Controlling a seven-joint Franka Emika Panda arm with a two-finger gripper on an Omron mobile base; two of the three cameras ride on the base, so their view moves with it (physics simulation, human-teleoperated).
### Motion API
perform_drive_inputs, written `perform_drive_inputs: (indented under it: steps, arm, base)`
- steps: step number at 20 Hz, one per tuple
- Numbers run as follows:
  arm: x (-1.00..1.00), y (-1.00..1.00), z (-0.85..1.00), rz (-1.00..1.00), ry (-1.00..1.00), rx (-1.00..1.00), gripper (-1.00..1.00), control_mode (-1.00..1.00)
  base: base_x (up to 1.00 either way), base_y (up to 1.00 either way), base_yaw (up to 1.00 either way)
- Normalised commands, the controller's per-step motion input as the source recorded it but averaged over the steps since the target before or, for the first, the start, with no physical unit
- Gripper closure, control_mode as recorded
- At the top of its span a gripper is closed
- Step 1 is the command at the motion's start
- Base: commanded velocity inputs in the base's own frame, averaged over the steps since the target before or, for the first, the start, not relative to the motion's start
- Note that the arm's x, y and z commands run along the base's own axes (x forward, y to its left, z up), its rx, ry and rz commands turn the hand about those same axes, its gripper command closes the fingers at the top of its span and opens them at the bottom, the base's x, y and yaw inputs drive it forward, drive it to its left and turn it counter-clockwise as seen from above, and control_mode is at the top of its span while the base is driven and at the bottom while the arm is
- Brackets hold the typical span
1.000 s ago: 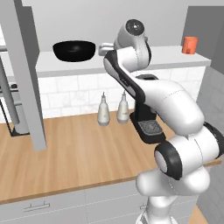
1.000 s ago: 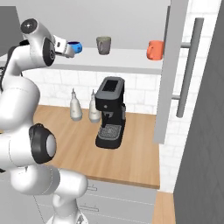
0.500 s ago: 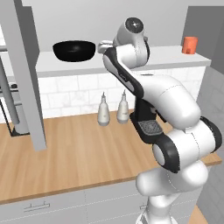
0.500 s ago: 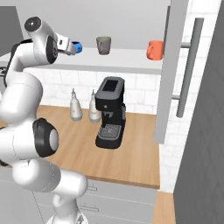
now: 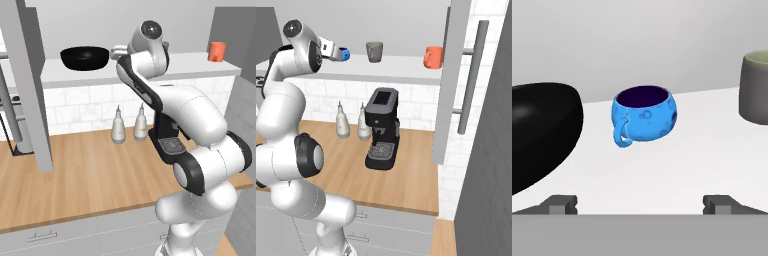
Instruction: Gather all objects into one cabinet and sort the glasses and bowls to opposite sides.
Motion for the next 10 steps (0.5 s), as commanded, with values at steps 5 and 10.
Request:
perform_drive_inputs:
  steps: [5, 10]
  arm:
    - [0.14, 0.00, 0.00, 0.00, -0.03, 0.00, -1.00, -1.00]
    - [0.23, 0.00, 0.00, 0.00, -0.01, 0.00, -1.00, -1.00]
  base:
    - [0.00, 0.00, 0.00]
    - [0.00, 0.00, 0.00]
